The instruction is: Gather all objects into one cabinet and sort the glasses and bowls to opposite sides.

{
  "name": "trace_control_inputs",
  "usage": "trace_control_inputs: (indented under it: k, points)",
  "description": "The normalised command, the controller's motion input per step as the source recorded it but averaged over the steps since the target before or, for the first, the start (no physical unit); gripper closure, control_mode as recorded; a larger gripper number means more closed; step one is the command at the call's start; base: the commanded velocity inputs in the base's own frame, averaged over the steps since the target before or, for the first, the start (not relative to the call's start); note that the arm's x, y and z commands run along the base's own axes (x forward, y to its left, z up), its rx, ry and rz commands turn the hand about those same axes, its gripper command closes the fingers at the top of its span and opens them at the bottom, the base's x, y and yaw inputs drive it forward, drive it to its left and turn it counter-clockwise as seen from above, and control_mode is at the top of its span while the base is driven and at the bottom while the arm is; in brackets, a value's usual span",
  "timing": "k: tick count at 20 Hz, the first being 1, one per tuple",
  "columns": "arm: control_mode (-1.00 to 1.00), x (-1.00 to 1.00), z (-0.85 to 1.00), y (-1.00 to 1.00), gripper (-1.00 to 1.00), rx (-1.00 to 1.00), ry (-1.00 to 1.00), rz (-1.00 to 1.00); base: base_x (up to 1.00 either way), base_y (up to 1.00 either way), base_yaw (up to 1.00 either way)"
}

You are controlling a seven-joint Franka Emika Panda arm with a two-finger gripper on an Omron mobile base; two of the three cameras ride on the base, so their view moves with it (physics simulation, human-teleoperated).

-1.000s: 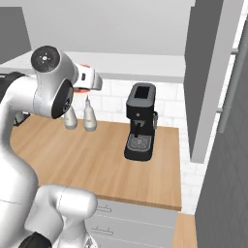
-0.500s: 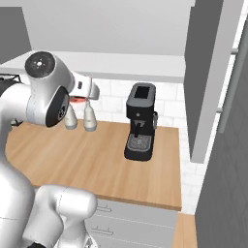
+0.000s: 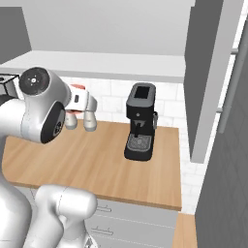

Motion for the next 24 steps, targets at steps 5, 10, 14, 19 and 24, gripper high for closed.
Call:
trace_control_inputs:
  k: [5, 10, 14, 19, 24]
  points:
    - [-1.0, -0.07, -0.03, 0.0, 1.0, 0.0, 0.02, 0.0, 0.0, 0.0, 0.0]
    - [-1.0, 0.0, 0.0, 0.0, 1.0, 0.0, 0.0, 0.0, 0.0, 0.0, 0.0]
    - [-1.0, 0.0, 0.0, 0.0, 1.0, 0.0, 0.0, 0.0, 0.0, 0.0, 0.0]
    - [-1.0, 0.0, 0.0, 0.0, 1.0, 0.0, 0.0, 0.0, 0.0, 0.0, 0.0]
    - [1.0, -0.01, 0.0, 0.0, 1.0, 0.0, 0.0, 0.0, -0.26, 0.0, 0.0]
